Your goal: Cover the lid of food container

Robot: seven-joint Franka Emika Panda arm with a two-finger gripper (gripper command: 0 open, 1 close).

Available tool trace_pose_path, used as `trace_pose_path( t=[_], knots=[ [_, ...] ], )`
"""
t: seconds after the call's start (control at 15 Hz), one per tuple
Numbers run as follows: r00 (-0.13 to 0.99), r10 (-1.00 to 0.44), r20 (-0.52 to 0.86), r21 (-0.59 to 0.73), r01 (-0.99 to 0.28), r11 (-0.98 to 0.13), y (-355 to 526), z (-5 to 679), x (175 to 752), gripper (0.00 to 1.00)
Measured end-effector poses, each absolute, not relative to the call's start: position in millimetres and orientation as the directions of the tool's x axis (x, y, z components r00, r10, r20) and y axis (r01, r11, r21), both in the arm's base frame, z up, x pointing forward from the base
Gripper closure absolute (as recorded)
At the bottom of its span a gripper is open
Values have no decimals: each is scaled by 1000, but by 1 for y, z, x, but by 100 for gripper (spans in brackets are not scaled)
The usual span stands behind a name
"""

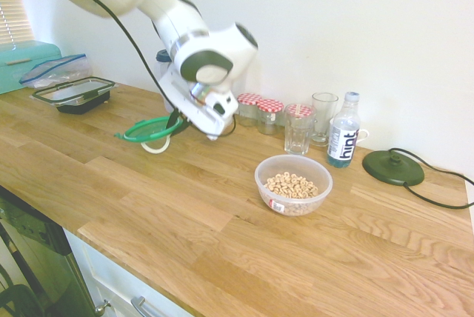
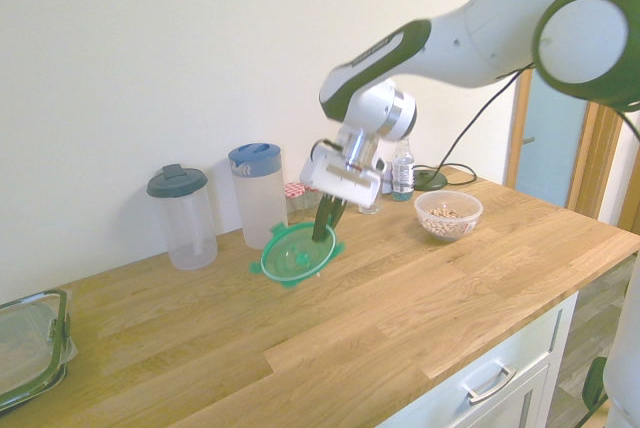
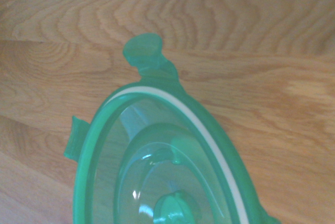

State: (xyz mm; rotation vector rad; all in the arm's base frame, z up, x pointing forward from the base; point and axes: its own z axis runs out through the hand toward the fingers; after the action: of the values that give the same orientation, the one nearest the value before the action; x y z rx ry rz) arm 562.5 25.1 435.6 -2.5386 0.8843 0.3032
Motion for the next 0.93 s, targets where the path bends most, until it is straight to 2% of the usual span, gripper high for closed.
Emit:
trace_pose_path(
  t=[0.2, 0.4, 0.67, 0.93],
  knots=[
    [768, -606, -206, -150, -637, -756, 8, 527, 543, 100],
    [764, -640, -77, 27, -640, -768, -10, 583, 523, 100],
    [779, -617, 112, 241, -624, -743, -32, 594, 530, 100],
    [793, -538, 287, 437, -608, -663, -21, 588, 546, 100]
  ],
)
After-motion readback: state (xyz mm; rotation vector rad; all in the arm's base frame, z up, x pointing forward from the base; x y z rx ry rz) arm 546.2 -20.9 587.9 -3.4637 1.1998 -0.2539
